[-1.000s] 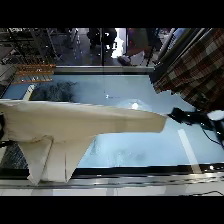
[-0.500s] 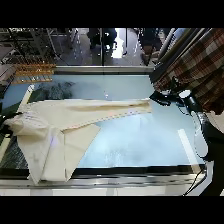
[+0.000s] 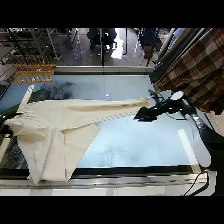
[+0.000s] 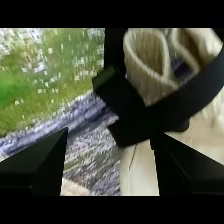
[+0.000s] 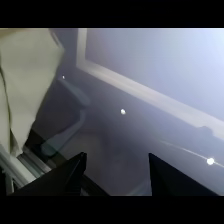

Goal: Fold the clothes and pants, and hang the long-sleeved shirts on hangers.

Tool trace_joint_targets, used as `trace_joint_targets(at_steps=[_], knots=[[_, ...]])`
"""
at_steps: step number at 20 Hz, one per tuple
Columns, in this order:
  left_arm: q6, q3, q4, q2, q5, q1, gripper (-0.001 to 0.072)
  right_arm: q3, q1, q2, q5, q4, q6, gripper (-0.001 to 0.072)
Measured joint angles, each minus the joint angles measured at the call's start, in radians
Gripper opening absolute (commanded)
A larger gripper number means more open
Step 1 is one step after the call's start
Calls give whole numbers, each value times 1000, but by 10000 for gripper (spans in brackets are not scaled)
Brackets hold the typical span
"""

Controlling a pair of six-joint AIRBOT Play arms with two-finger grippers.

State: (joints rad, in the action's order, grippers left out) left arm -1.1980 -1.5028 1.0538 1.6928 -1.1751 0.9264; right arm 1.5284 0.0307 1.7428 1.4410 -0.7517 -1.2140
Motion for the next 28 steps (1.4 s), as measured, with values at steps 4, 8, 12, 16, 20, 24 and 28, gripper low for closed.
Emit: trace_joint_targets(at_steps=[4, 8, 12, 16, 20, 24, 28], knots=[[94, 69, -124, 0, 43, 9, 718, -104, -206, -21, -140, -2, -109, 442], [144, 94, -226, 38, 110, 8, 717, -138, -381, 23, -297, 2, -195, 442], [159, 101, -364, 98, 135, 8, 711, -146, -485, 84, -419, 45, -226, 443], [166, 103, -518, 146, 163, 4, 695, -147, -538, 125, -494, 105, -229, 443], [166, 103, -600, 171, 178, -10, 542, -129, -590, 176, -586, 196, -195, 262], [142, 103, -632, 179, 176, -30, 464, -17, -642, 255, -637, 213, -162, 23], [124, 103, -644, 159, 138, -35, 495, 59, -603, 180, -549, -144, -270, 24]])
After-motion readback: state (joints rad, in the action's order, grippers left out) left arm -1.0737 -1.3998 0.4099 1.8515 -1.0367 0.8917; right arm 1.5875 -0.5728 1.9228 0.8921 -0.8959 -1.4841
